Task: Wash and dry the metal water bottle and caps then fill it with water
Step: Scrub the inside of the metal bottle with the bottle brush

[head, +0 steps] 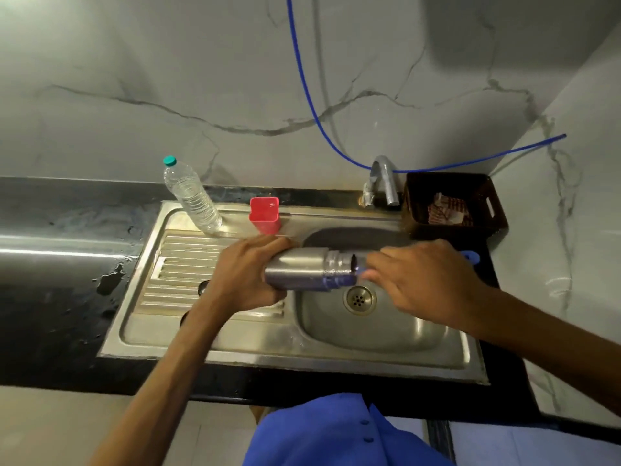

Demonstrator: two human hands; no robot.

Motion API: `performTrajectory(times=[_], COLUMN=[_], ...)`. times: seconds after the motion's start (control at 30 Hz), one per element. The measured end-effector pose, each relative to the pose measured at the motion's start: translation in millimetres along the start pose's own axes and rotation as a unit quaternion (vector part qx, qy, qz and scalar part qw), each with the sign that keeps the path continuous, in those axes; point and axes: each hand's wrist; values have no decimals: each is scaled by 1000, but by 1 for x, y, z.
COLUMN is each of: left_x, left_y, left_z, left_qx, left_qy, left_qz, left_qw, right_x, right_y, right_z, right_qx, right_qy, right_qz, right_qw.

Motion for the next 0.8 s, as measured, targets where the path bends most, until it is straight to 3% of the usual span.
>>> performTrajectory(times=[0.17,0.4,0.8], left_x=[-21,-30,-49], left_y=[-59,-78,-90], left_z=[-68,-109,-212], left_qx=[-75,-79,-60], left_qy=[7,-28,-119], left_qz=[-5,-39,-42], left_qw=[997,996,990], right_x=[-10,-25,-60], right_y=[-6,13,94], right_z=[23,21,-44], right_qx=[-10,7,2], right_qy=[28,105,29], right_qz=[0,-59,-83], right_qw=[1000,993,996])
Point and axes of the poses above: each hand's wrist, its own y-axis towards the middle knuckle, its own x-axis out of the palm, z = x × y, and after that the axes turned 8 degrees about x, right-handed
